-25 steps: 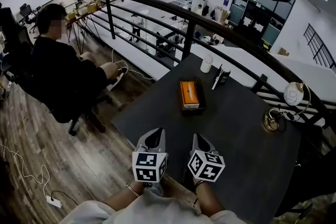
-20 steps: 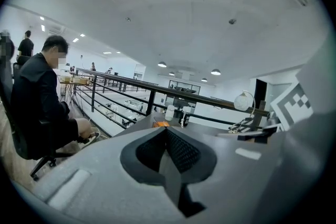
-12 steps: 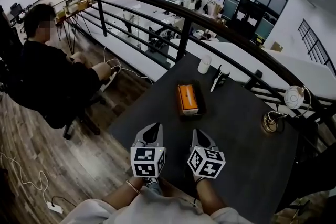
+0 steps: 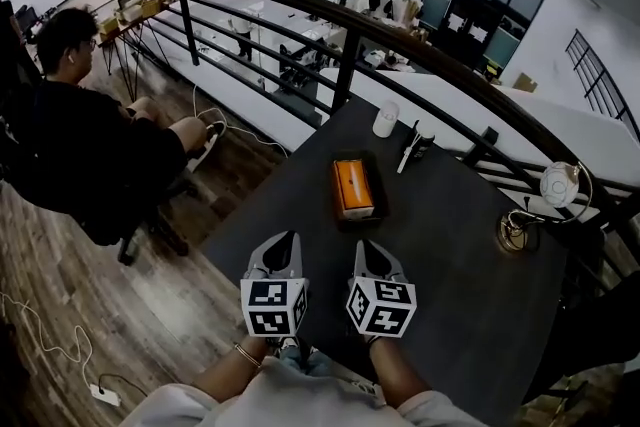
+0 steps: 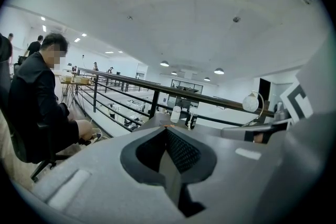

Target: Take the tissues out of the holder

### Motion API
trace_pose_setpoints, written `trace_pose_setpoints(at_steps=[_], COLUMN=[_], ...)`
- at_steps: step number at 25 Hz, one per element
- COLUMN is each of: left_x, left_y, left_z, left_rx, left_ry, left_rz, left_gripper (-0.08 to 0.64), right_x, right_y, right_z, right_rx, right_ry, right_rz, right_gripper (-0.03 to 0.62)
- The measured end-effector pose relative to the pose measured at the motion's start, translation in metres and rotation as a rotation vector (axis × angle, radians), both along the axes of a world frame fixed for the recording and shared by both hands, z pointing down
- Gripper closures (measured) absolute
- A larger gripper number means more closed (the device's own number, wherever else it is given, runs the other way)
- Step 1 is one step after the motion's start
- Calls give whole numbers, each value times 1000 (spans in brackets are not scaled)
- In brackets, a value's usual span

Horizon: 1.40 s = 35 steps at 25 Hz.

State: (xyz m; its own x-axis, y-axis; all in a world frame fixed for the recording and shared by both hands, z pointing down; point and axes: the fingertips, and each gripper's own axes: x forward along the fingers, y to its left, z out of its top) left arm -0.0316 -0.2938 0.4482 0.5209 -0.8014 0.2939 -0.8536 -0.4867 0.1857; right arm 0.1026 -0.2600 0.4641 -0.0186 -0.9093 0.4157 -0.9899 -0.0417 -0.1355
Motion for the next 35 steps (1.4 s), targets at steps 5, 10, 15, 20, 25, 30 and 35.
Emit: trace_pose_setpoints(at_steps=[5, 10, 15, 20, 25, 30, 35], left_x=[1, 4, 0, -10, -14, -16, -14], left_y=[-5, -15, -24, -41, -63, -82, -95], left_z=[1, 7, 17, 34, 46, 58, 70], left_rx=[-6, -29, -58, -84, -99, -115, -127], left_ry=[17, 36, 27, 14, -4, -8, -11], left_rz=[-15, -13, -15, -32, -50, -69, -83], left_gripper=[552, 552, 552, 552, 552, 552, 552], right_x=[6, 23, 34, 41, 48, 52, 57], right_y=[-14, -41, -72, -105, -136, -161, -178], right_z=[4, 11, 15, 27, 45, 64, 82], right_rx=[-13, -35, -43, -68, -120, -167, -210], right_ry=[42, 45, 46, 55, 80, 118, 138], right_rz=[-13, -15, -25, -31, -55, -90, -105], right_gripper=[586, 584, 581, 550, 522, 497, 479])
